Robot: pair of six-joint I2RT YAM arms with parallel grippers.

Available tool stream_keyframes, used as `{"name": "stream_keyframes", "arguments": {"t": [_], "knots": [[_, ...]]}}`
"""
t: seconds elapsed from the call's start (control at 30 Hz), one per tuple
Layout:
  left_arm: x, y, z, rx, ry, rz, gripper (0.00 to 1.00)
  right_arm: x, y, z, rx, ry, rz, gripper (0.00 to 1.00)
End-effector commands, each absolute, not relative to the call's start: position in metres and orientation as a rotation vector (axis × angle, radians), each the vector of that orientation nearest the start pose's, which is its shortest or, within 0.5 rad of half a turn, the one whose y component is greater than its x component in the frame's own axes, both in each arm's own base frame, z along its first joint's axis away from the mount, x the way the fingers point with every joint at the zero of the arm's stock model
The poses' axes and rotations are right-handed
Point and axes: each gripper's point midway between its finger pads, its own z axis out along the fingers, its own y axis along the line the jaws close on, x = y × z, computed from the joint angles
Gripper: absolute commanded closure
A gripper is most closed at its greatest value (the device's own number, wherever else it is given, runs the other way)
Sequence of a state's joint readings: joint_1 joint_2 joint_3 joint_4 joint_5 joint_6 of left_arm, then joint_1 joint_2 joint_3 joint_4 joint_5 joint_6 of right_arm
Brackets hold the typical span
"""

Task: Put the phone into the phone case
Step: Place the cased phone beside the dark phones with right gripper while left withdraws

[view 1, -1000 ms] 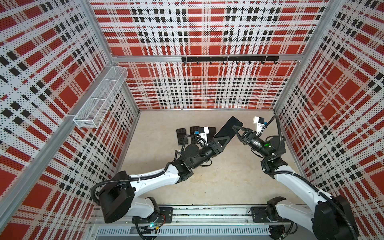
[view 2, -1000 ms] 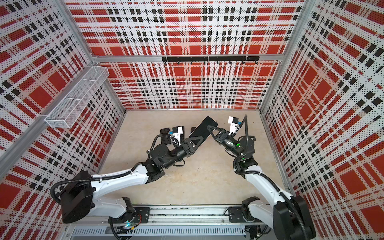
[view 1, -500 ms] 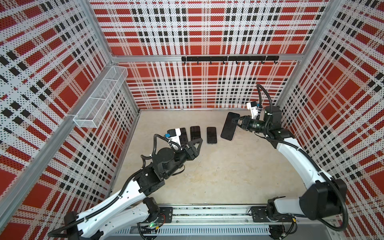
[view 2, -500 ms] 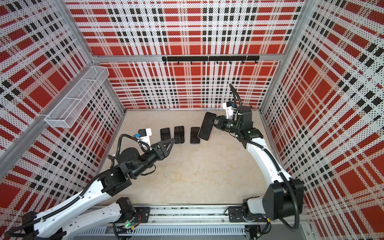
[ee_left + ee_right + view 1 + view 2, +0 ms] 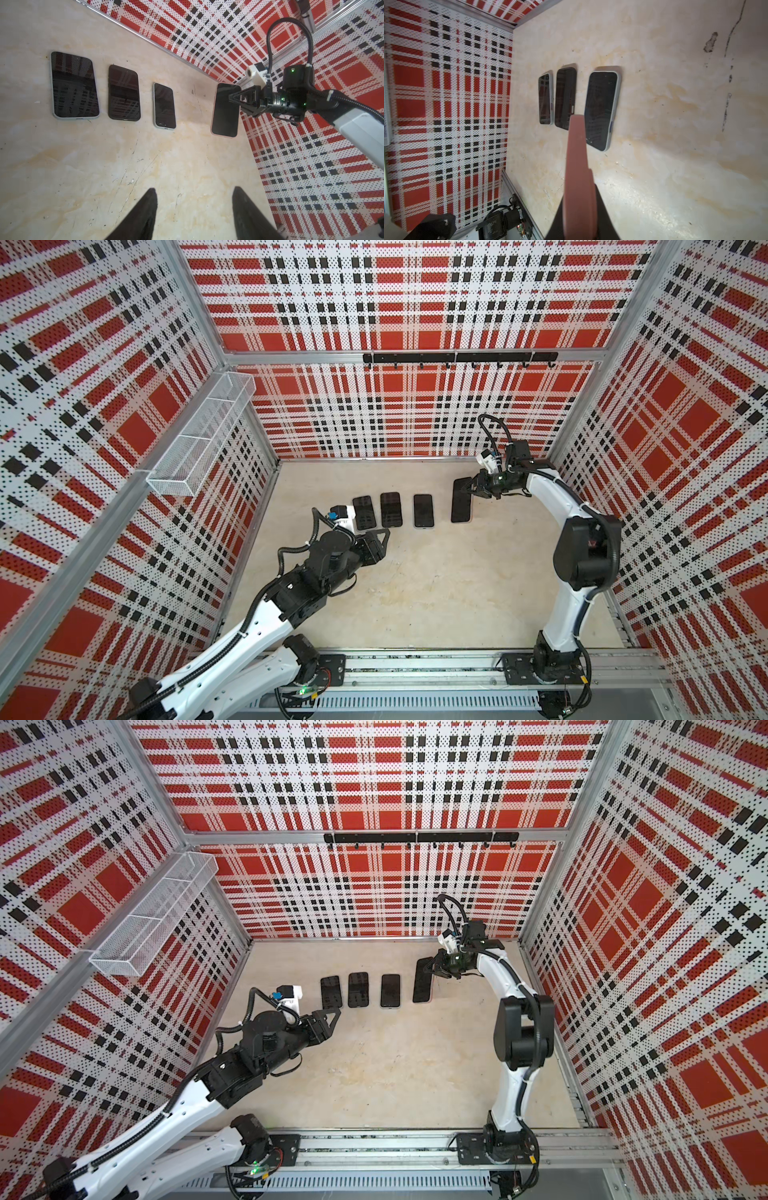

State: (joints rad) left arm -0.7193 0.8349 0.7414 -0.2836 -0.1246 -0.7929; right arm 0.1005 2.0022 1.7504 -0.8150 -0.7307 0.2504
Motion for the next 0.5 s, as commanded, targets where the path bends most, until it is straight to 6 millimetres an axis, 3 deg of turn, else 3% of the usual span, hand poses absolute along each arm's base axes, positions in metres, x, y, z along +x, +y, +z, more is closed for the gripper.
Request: {"name": "stream_keyframes", "arguments": {"t": [0.0,0.27,0.47], "knots": [[0.256,-0.197,0.254,-0.131,2.055,-0.850,0.39,0.479,0.159,0.181,-0.095,2.598,1.012,1.00],[0.258,-0.193,0.246,-0.138,2.071,-0.839,0.39,0.501,0.170,0.142,-0.084,2.736,0.900,1.00],[0.257,-0.188,0.245,-0.157,2.068,-0.843,0.39,0.513,0.180,0.128,-0.039,2.743,0.899,1.00]]}}
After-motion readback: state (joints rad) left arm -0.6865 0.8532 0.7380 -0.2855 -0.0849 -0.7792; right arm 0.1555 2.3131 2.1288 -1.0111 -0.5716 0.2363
